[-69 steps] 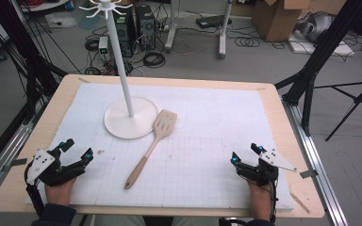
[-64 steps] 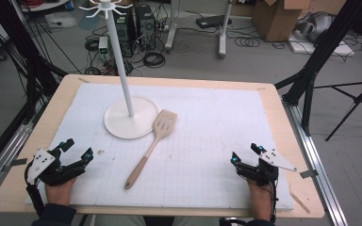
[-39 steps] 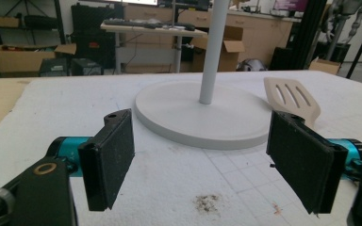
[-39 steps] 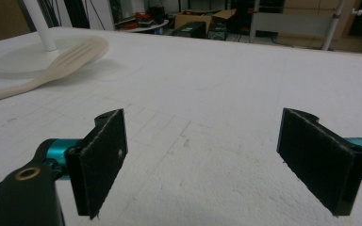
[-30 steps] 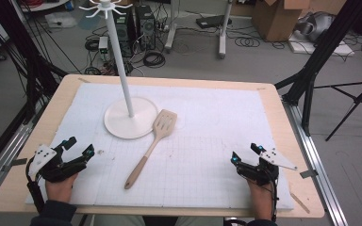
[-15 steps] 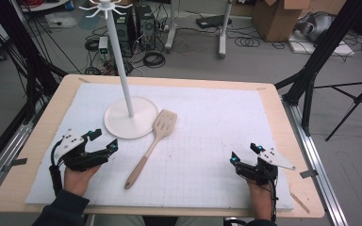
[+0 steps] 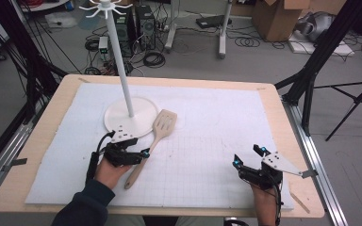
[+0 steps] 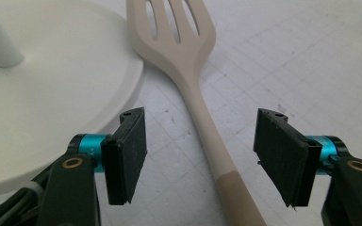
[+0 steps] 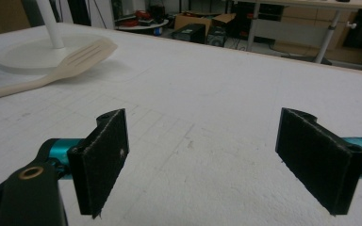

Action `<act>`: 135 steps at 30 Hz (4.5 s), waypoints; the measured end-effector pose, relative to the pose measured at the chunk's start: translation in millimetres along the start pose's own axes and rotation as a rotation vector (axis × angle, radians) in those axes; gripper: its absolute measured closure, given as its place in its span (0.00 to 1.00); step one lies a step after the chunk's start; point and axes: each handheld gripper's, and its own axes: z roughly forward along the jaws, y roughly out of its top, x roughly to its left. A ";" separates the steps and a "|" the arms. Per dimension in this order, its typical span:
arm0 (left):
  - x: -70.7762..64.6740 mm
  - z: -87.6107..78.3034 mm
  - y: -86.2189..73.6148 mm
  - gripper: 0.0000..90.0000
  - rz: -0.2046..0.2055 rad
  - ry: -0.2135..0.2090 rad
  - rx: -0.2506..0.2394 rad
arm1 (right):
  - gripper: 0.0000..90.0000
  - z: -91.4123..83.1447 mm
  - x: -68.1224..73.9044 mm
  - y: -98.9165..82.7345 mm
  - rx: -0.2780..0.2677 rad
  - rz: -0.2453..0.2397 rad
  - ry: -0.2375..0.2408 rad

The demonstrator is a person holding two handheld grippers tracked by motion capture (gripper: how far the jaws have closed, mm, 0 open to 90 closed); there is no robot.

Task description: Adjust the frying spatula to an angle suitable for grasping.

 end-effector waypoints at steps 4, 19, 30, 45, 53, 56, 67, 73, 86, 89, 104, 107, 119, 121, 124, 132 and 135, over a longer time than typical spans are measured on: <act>-4.2 10.1 0.3 0.39 0.002 0.007 0.035 | 0.18 0.3 1.3 0.3 0.007 -0.017 0.005; -12.4 22.0 -3.4 0.77 0.076 -0.003 0.113 | 0.18 5.4 9.5 3.5 0.033 -0.061 0.041; -5.3 22.2 -0.2 0.85 0.155 -0.144 0.128 | 0.18 6.2 13.2 7.3 0.035 -0.084 0.055; -25.4 29.7 8.8 0.85 0.475 -0.421 0.159 | 0.18 5.9 12.8 7.3 0.048 -0.083 0.070; -25.6 26.8 11.7 0.70 0.408 -0.426 0.092 | 0.18 6.2 10.9 7.6 0.063 -0.078 0.094; -20.3 13.4 16.5 0.33 0.294 -0.334 0.006 | 0.18 8.0 12.2 8.0 0.070 -0.081 0.119; 27.4 -65.6 -27.7 0.23 0.056 -0.118 -0.284 | 0.19 51.1 66.8 49.1 0.183 -0.302 0.511; 39.9 -80.9 -46.7 0.23 0.012 -0.076 -0.311 | 0.22 91.6 109.1 59.9 0.308 -0.415 0.652; 54.1 -88.3 -65.7 0.23 -0.033 -0.034 -0.311 | 0.38 138.2 143.8 57.1 0.505 -0.589 0.732; 54.5 -87.9 -68.0 0.23 -0.041 -0.036 -0.303 | 0.46 148.6 153.5 58.1 0.565 -0.655 0.765; 58.4 -88.5 -73.8 0.24 -0.066 -0.032 -0.297 | 0.82 165.1 159.1 60.2 0.685 -0.677 0.834; 58.8 -89.3 -74.2 0.24 -0.071 -0.029 -0.302 | 0.82 164.2 159.4 60.2 0.694 -0.652 0.814; 57.3 -86.6 -72.6 0.24 -0.079 -0.029 -0.301 | 0.86 150.8 161.7 55.1 0.713 -0.474 0.613; 56.4 -85.5 -72.0 0.24 -0.080 -0.031 -0.303 | 0.86 146.2 159.9 52.6 0.703 -0.413 0.563; 55.5 -84.6 -71.3 0.24 -0.082 -0.030 -0.303 | 0.86 143.7 160.5 52.1 0.718 -0.365 0.526; 55.1 -85.1 -70.6 0.24 -0.092 -0.032 -0.313 | 0.68 138.2 158.0 51.4 0.683 -0.363 0.513; 55.2 -86.9 -70.6 0.24 -0.101 -0.029 -0.326 | 0.61 129.8 150.4 56.0 0.618 -0.344 0.514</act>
